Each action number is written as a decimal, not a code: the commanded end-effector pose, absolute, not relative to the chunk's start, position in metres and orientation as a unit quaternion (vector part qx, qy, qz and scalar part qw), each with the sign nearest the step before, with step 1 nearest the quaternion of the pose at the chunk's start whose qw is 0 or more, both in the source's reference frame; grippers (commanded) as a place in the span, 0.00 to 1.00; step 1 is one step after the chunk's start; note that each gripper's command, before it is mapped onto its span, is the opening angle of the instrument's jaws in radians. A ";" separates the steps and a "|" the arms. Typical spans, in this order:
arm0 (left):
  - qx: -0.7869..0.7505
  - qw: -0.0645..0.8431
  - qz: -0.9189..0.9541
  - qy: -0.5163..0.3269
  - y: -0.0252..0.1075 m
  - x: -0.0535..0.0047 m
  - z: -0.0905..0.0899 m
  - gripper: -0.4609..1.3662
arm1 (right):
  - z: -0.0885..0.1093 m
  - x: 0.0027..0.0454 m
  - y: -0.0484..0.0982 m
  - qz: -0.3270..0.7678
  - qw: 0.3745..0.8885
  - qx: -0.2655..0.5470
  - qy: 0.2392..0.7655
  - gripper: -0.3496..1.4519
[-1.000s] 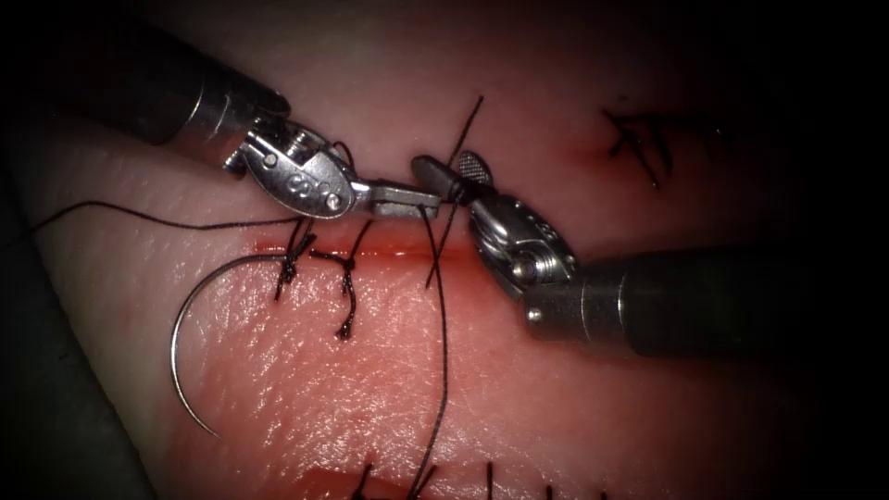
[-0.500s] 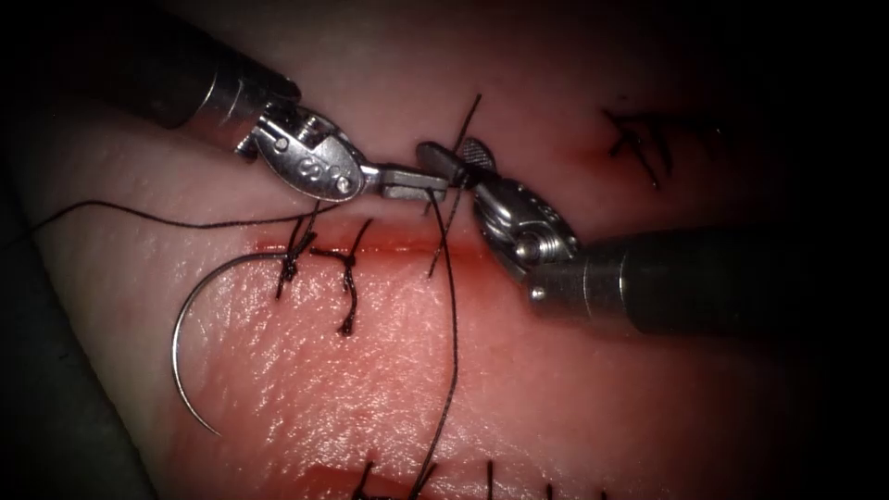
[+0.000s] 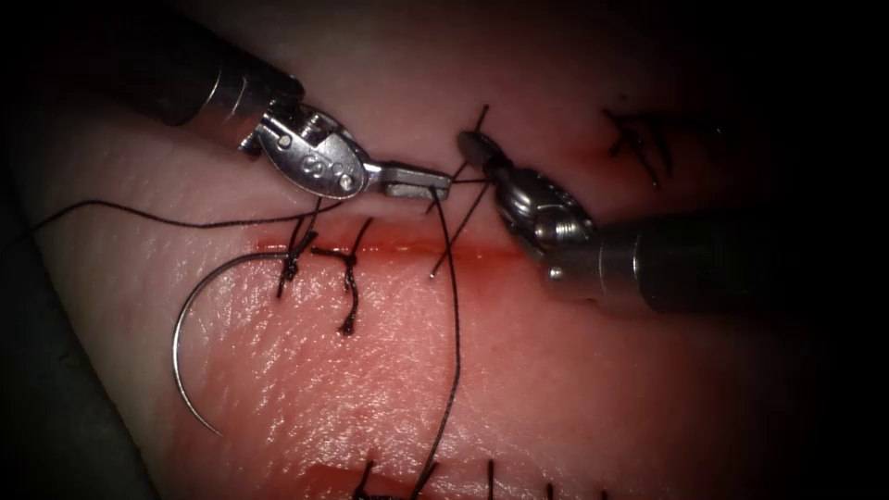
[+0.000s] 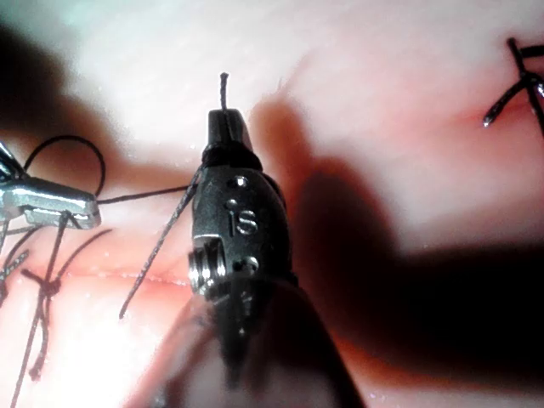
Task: Wound Closure
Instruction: Grab the short tail with the right gripper, then pull the right gripper down and the left gripper up to tighten the suture
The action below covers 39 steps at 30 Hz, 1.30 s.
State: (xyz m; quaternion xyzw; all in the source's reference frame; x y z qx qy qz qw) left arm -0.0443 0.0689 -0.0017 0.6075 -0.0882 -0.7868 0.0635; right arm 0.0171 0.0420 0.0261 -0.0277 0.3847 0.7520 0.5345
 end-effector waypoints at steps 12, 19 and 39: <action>0.607 0.055 -0.789 -0.077 0.069 -0.0428 -0.001 0.06 | 0.024 0.0174 0.041 0.707 0.574 -0.035 0.411 0.00; 0.595 0.031 -0.801 -0.065 0.071 -0.0405 0.001 0.06 | 0.020 0.0182 0.039 0.694 0.579 -0.030 0.428 0.00; 0.592 -0.031 -0.804 -0.045 0.080 -0.0403 0.004 0.06 | 0.014 0.0225 0.029 0.662 0.607 0.004 0.441 0.00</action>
